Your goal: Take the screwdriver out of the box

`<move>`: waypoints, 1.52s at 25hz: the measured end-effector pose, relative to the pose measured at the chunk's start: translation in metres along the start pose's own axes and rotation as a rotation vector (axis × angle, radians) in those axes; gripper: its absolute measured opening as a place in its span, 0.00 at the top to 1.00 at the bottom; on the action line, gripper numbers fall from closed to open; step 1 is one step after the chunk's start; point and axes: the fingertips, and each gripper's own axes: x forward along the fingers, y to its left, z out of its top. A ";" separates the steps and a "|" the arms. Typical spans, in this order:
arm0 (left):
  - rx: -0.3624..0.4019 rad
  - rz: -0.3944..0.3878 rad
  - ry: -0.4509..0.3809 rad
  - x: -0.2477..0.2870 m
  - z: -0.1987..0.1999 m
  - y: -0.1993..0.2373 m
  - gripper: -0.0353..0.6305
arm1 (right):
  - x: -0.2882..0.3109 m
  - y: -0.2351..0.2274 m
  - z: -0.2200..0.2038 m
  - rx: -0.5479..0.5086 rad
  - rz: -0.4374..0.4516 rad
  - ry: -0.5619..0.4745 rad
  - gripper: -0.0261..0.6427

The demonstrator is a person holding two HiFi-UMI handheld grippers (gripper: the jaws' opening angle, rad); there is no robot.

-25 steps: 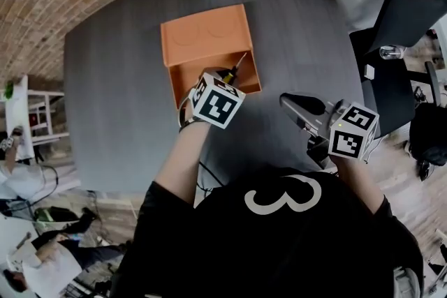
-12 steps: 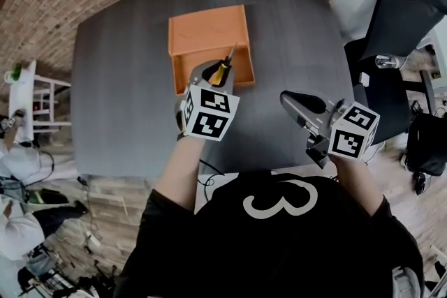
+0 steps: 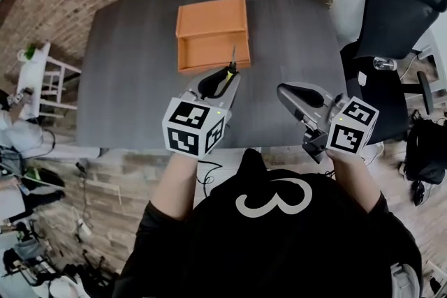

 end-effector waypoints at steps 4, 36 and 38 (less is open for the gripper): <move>-0.114 -0.057 -0.076 -0.033 -0.002 -0.035 0.80 | -0.010 0.026 -0.006 -0.047 0.029 0.010 0.96; -0.255 -0.116 -0.248 -0.103 0.009 -0.122 0.80 | -0.056 0.082 -0.012 -0.163 0.050 -0.038 0.96; -0.254 -0.114 -0.251 -0.104 0.009 -0.124 0.80 | -0.058 0.083 -0.011 -0.164 0.049 -0.042 0.96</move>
